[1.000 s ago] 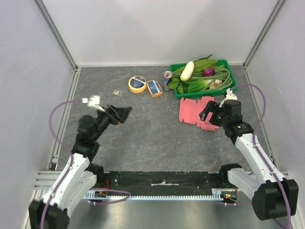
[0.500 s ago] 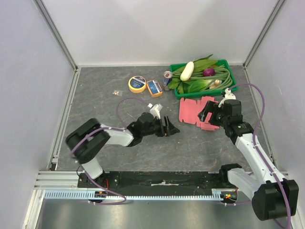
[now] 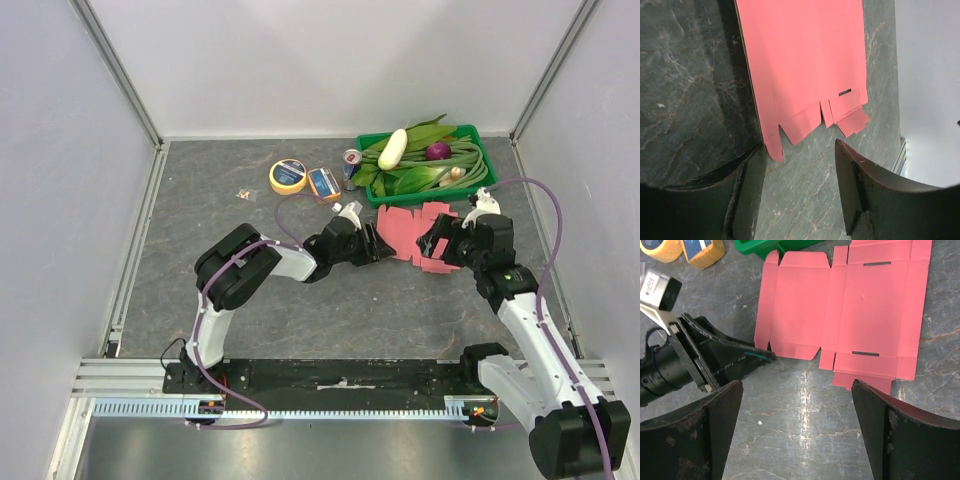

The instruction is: Fold the paper box

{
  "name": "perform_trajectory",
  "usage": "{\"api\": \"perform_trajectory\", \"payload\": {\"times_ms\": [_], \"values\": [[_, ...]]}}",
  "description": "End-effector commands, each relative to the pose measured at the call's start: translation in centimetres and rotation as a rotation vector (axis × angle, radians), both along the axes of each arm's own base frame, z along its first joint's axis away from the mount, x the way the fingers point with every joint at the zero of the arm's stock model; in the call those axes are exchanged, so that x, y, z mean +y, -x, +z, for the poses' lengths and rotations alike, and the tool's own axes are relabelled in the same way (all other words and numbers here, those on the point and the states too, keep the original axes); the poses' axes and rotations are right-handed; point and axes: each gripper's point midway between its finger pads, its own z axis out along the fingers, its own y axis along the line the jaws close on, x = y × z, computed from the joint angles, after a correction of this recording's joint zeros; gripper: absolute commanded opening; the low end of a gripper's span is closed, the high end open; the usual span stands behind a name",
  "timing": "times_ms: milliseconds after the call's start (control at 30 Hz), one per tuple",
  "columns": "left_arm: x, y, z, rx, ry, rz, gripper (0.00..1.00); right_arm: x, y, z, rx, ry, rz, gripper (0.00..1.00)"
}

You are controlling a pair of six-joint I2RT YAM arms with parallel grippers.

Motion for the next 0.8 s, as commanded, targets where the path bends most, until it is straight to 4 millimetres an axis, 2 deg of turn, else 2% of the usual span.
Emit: {"api": "perform_trajectory", "payload": {"times_ms": [0,33,67,167,233,267,333,367,400,433,467,500,533,567,600,633,667,700,733,767], "values": [[0.4,-2.4,-0.4,0.027,0.004,0.061,0.57,-0.1,0.0,-0.4,-0.004,0.011,0.012,0.98],[1.0,-3.3,-0.6,0.027,0.003,0.077,0.53,0.1,0.1,-0.6,0.005,0.006,0.02,0.98],[1.3,-3.7,-1.3,0.035,-0.004,0.082,0.43,0.3,0.1,-0.9,0.015,0.004,0.027,0.98],[2.3,-5.0,-1.7,0.026,-0.017,0.08,0.27,0.6,0.3,-1.4,0.033,-0.008,0.044,0.98],[3.2,-5.0,-1.5,0.01,-0.057,0.08,0.19,0.9,0.5,-2.0,0.051,-0.005,0.064,0.98],[3.5,-4.8,-1.3,-0.023,-0.084,0.062,0.09,1.1,0.7,-2.6,0.074,-0.007,0.078,0.98],[4.9,-3.8,-0.4,-0.041,-0.114,0.062,0.02,1.3,1.1,-3.3,0.103,-0.004,0.097,0.98],[5.7,-3.3,-0.4,-0.044,-0.136,0.067,0.02,1.6,1.3,-3.8,0.125,-0.009,0.114,0.98],[7.3,-1.9,-1.3,-0.023,-0.174,0.077,0.02,2.1,1.6,-4.2,0.141,-0.017,0.132,0.98],[8.3,-1.7,0.6,-0.054,-0.166,0.104,0.02,2.6,1.8,-4.5,0.151,-0.02,0.147,0.98],[9.2,-1.0,1.0,-0.064,-0.171,0.112,0.02,3.1,1.8,-4.8,0.161,-0.021,0.161,0.98],[10.8,0.8,-0.3,-0.042,-0.205,0.109,0.02,3.8,2.0,-5.0,0.165,-0.012,0.178,0.98],[11.5,1.3,1.6,-0.074,-0.188,0.113,0.02,4.2,2.1,-5.2,0.167,-0.005,0.186,0.98],[12.3,2.0,1.8,-0.086,-0.203,0.106,0.02,4.5,2.2,-5.6,0.173,0.006,0.192,0.98],[13.7,3.5,0.8,-0.063,-0.239,0.101,0.02,5.1,2.4,-5.8,0.177,0.017,0.209,0.98],[14.5,3.8,3.2,-0.109,-0.216,0.119,0.02,5.5,2.5,-6.0,0.186,0.015,0.219,0.98],[16.4,5.5,1.5,-0.063,-0.277,0.126,0.02,6.0,2.5,-6.4,0.197,0.017,0.235,0.98],[17.4,6.1,1.9,-0.066,-0.288,0.146,0.02,6.5,2.7,-6.5,0.203,0.021,0.253,0.98],[18.5,6.2,3.8,-0.099,-0.265,0.196,0.02,6.8,2.7,-6.8,0.21,0.023,0.259,0.98],[20.2,7.8,2.4,-0.06,-0.305,0.206,0.02,7.0,2.6,-6.9,0.209,0.024,0.261,0.98]]}}
